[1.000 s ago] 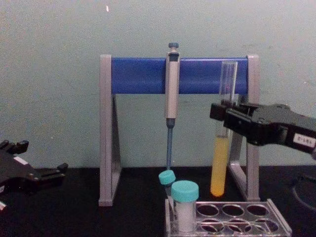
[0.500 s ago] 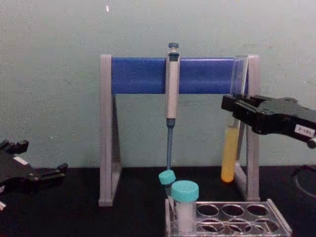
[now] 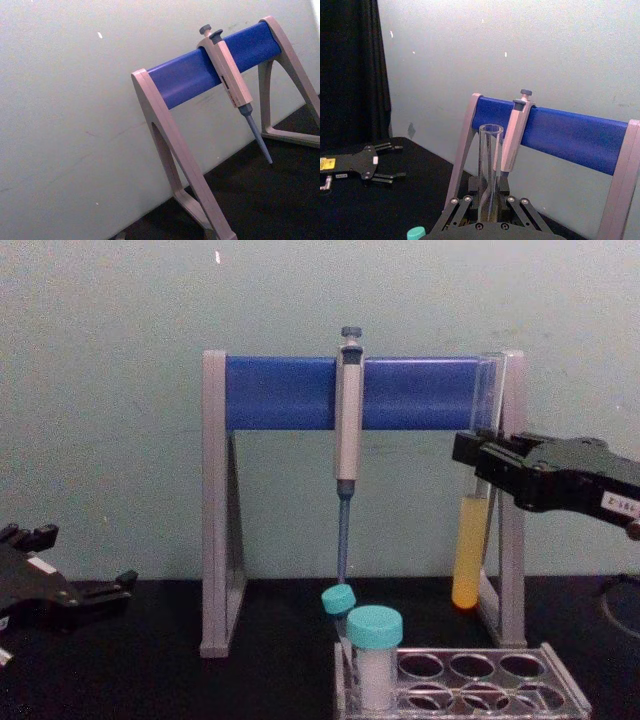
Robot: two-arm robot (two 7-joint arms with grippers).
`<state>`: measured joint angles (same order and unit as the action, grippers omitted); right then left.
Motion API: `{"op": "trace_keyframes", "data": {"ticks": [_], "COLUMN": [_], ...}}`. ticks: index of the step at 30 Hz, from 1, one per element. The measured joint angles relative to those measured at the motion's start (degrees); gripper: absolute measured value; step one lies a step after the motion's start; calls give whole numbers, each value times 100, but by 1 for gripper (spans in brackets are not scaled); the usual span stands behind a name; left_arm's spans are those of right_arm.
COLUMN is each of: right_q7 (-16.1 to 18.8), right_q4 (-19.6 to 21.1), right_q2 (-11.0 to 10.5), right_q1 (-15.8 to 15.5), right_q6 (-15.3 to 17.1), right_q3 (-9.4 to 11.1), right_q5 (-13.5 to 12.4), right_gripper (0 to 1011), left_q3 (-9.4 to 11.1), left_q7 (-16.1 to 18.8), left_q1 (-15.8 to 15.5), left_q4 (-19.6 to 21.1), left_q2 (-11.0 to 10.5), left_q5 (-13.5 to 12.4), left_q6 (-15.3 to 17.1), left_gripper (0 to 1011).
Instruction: Pick up the test tube from the test tube rack, shake it, then place it back into the test tube rack.
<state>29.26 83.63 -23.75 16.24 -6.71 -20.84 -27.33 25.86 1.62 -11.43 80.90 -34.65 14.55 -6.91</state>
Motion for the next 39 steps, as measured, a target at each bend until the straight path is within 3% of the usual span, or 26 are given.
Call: {"op": "trace_keyframes", "data": {"ticks": [17, 29, 39], "right_q7": [-188, -413, -272], "right_q4": [226, 699, 1223], "right_q2": [-74, -286, -497], "right_q1": [-210, -691, -1100], "right_q6": [39, 174, 363], "right_q3": [182, 433, 480], "right_q5": [59, 163, 57], "right_gripper": [229, 229, 229], "left_q3": [0, 0, 0], "left_q7": [0, 0, 0], "left_q1": [0, 0, 0], "left_q4": [0, 0, 0], "left_q2": [0, 0, 0], "left_q5": [0, 0, 0], "left_q6": [0, 0, 0], "left_gripper": [1010, 1010, 1010]}}
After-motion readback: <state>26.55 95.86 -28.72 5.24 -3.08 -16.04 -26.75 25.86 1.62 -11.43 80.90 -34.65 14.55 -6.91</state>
